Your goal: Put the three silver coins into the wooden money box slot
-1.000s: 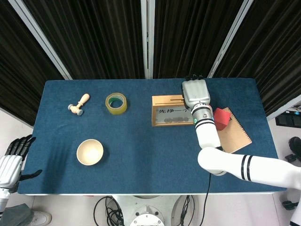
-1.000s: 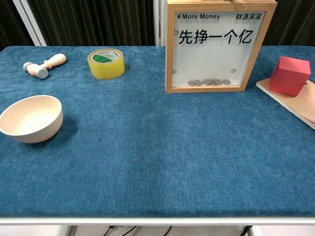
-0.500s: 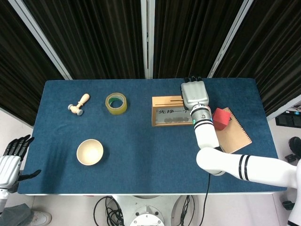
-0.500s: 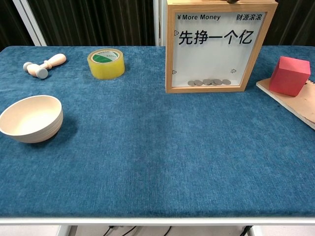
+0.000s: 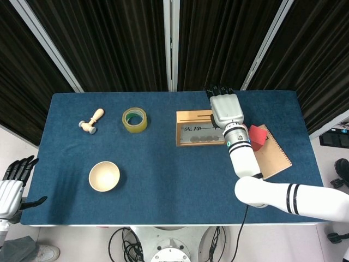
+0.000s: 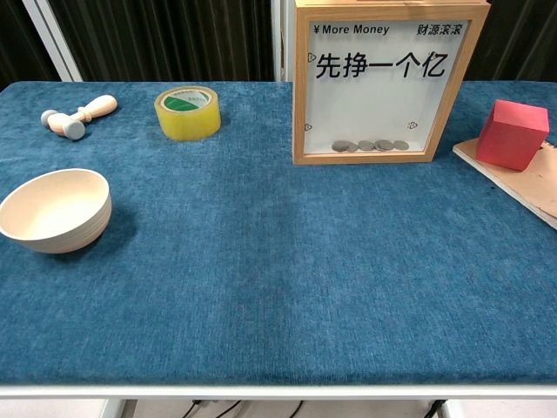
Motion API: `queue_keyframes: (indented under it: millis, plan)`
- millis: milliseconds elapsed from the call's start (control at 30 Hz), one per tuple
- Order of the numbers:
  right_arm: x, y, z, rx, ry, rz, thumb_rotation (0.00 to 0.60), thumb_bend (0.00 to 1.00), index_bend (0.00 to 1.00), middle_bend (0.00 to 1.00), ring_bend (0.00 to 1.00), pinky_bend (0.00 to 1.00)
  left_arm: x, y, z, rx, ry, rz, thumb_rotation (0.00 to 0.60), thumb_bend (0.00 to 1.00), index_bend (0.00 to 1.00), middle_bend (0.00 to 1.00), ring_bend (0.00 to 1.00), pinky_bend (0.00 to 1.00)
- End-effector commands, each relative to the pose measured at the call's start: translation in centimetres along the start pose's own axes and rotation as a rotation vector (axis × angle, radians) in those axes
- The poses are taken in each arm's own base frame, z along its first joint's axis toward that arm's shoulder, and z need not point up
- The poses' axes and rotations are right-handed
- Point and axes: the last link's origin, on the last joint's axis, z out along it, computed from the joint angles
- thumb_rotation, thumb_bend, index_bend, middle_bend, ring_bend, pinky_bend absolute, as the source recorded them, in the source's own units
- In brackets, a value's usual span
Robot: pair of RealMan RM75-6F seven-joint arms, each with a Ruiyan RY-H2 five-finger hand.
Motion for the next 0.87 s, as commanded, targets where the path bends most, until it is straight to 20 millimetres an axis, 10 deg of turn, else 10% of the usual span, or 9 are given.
queue_keyframes:
  millis: [33, 233, 500, 867]
  plan:
    - [1.0, 1.7, -2.9, 0.067, 0.095, 0.041, 0.6, 0.37, 0.0, 0.0, 0.0, 0.0, 0.2, 0.0, -0.1, 0.001, 0.008, 0.0, 0.6, 0.01, 0.01, 0.0, 0.0, 0.0]
    - [-2.6, 8.8, -10.2, 0.119, 0.246, -0.052, 0.6, 0.36, 0.0, 0.0, 0.0, 0.0, 0.8, 0.5, 0.3, -0.016, 0.032, 0.009, 0.6, 0.01, 0.01, 0.0, 0.0, 0.0]
    - [-15.2, 17.9, -21.7, 0.105, 0.245, -0.029, 0.6, 0.35, 0.0, 0.0, 0.0, 0.0, 1.1, 1.3, 0.7, -0.022, 0.057, 0.061, 0.6, 0.01, 0.01, 0.0, 0.0, 0.0]
    - [-20.2, 21.6, -26.1, -0.008, 0.248, 0.041, 0.6, 0.33, 0.0, 0.0, 0.0, 0.0, 1.0, 2.1, 1.0, -0.056, 0.057, 0.11, 0.6, 0.01, 0.01, 0.0, 0.0, 0.0]
